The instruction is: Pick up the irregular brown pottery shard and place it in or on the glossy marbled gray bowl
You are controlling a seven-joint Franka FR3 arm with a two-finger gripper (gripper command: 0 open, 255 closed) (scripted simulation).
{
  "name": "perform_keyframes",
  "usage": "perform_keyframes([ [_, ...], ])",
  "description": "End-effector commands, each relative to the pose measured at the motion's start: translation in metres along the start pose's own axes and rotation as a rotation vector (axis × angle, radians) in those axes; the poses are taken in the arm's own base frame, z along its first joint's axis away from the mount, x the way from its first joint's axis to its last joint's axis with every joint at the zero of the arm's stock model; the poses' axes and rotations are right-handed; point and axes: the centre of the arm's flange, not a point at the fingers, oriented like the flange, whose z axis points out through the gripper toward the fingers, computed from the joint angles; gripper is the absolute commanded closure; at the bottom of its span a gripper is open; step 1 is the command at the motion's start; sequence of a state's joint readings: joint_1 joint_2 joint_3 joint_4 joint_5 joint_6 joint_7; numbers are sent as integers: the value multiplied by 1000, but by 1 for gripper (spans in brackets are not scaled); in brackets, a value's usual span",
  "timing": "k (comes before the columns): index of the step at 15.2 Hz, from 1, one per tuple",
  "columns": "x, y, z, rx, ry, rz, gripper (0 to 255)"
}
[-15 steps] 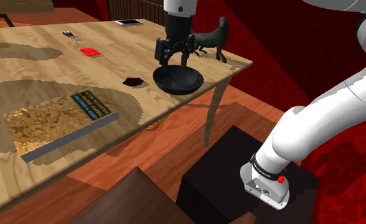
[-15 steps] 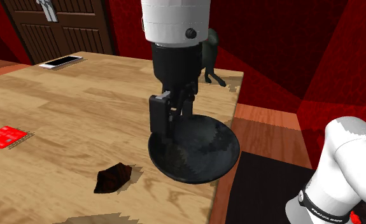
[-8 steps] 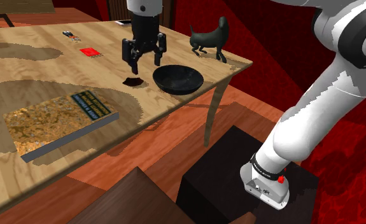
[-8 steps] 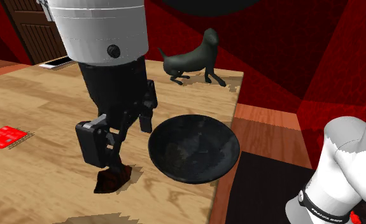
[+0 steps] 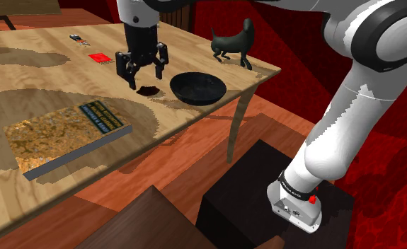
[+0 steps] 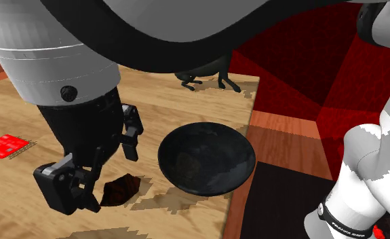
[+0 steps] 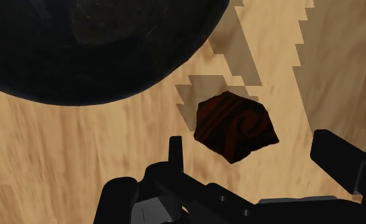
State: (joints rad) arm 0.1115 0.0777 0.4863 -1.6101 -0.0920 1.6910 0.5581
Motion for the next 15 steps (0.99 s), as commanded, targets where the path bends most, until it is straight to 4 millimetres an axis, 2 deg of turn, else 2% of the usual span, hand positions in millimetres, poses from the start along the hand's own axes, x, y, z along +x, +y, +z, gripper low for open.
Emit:
perform_keyframes([
  [1, 0, 0, 11, 0, 0, 0, 0],
  [3, 0, 0, 19, 0, 0, 0, 0],
  [10, 0, 0, 19, 0, 0, 0, 0],
  [11, 0, 0, 19, 0, 0, 0, 255],
  [15, 1, 0, 19, 0, 0, 0, 255],
])
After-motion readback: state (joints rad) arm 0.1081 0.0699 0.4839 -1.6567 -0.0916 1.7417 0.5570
